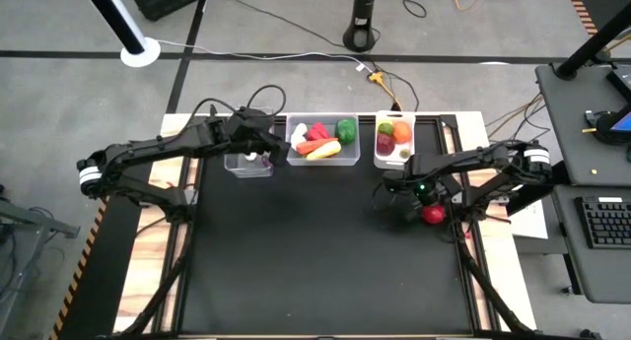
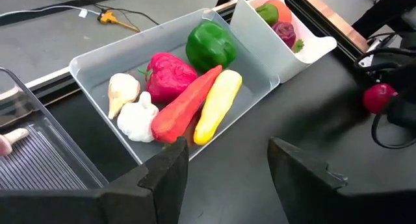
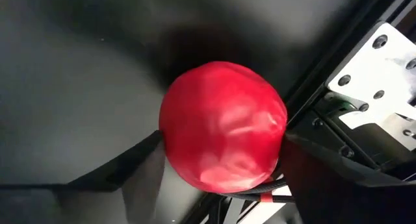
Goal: Sort produce into baskets
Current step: Put the red tomato into the white bin, then return to Home Position
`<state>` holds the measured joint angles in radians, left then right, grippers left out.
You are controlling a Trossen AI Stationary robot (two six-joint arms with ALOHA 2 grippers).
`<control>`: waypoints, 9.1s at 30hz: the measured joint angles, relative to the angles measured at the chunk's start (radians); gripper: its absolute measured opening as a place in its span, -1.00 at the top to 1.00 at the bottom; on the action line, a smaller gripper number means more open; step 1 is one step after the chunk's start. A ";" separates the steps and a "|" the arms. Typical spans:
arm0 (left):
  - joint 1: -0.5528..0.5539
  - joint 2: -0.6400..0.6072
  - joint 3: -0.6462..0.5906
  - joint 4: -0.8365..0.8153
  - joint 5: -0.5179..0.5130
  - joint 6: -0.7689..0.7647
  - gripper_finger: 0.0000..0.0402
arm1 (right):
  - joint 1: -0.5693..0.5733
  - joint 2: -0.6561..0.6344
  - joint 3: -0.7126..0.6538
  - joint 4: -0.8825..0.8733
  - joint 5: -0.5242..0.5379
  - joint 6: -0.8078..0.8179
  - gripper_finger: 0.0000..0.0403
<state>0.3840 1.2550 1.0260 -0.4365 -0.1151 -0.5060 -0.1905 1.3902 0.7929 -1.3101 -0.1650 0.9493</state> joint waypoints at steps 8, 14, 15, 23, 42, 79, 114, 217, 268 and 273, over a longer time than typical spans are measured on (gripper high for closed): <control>0.000 0.000 0.000 0.001 -0.001 -0.003 0.05 | 0.000 -0.005 0.008 -0.005 0.001 -0.025 -0.18; -0.006 0.000 0.007 0.002 0.014 -0.020 0.05 | 0.000 -0.026 0.142 -0.055 0.057 -0.046 -0.18; -0.007 0.000 0.011 0.002 0.023 -0.026 0.05 | 0.000 -0.028 0.180 -0.064 0.076 -0.050 -0.18; -0.048 -0.002 0.060 0.000 0.028 -0.035 0.05 | -0.128 -0.011 0.501 -0.079 0.251 -0.159 -0.19; -0.078 -0.002 0.222 -0.173 0.029 -0.023 0.05 | -0.504 0.123 0.513 0.080 0.297 -0.518 -0.22; -0.693 -0.446 0.019 -0.053 -0.421 -0.077 0.05 | -0.170 -0.411 0.415 0.559 0.281 -0.476 -0.74; -0.466 -0.875 -0.946 1.045 0.094 0.443 0.05 | -0.108 -1.050 -0.650 1.721 -0.250 -0.786 -0.74; -0.437 -1.064 -1.007 0.606 0.118 0.549 0.05 | 0.151 -1.348 -0.782 1.322 0.184 -0.994 -0.74; -0.437 -1.064 -1.007 0.606 0.118 0.549 0.05 | 0.151 -1.348 -0.782 1.322 0.185 -0.994 -0.74; -0.437 -1.064 -1.007 0.607 0.118 0.549 0.05 | 0.151 -1.348 -0.782 1.323 0.185 -0.994 -0.74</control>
<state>-0.0532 0.1913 0.0192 0.1701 0.0027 0.0425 -0.0395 0.0422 0.0113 0.0127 0.0196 -0.0444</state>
